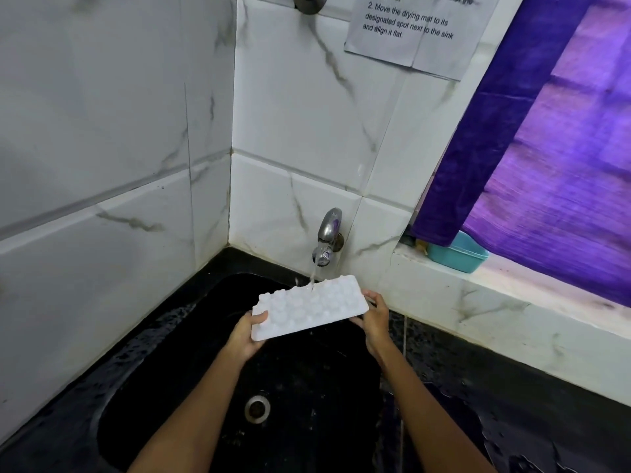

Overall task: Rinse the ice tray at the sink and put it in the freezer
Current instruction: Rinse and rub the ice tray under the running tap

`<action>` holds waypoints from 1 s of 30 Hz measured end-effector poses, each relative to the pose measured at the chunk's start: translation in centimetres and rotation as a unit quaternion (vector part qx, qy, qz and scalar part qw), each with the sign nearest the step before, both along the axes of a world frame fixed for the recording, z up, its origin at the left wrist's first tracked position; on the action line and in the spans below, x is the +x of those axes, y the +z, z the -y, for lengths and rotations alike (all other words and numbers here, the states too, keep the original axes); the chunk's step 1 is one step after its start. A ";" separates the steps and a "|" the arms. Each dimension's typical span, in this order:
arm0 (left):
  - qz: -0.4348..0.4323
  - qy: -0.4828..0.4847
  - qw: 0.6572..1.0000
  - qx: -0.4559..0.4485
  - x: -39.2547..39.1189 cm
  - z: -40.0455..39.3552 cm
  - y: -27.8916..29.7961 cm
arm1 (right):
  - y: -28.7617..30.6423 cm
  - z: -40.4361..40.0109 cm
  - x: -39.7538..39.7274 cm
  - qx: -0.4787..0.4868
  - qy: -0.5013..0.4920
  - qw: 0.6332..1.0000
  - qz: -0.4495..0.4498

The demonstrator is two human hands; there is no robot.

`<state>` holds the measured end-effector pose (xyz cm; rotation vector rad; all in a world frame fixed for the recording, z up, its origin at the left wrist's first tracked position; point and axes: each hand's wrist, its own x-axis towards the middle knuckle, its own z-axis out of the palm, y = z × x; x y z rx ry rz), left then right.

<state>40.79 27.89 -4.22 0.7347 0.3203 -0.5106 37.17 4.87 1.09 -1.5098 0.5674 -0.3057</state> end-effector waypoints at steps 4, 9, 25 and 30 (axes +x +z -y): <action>0.000 -0.015 0.999 0.030 0.1 0.0 -0.2 | 0.9 -0.3 0.6 0.180 -0.108 0.978 -0.010; -0.074 0.031 0.928 0.365 0.7 0.6 -0.8 | 1.8 -1.8 0.3 -0.061 0.067 0.988 -0.128; 0.143 -0.116 0.775 0.604 2.1 8.0 3.5 | 3.5 -4.6 -0.2 -0.245 0.098 0.964 -0.032; -0.018 -0.006 0.869 0.494 2.8 3.0 1.0 | 4.5 -1.8 -0.5 -0.130 0.112 0.985 0.022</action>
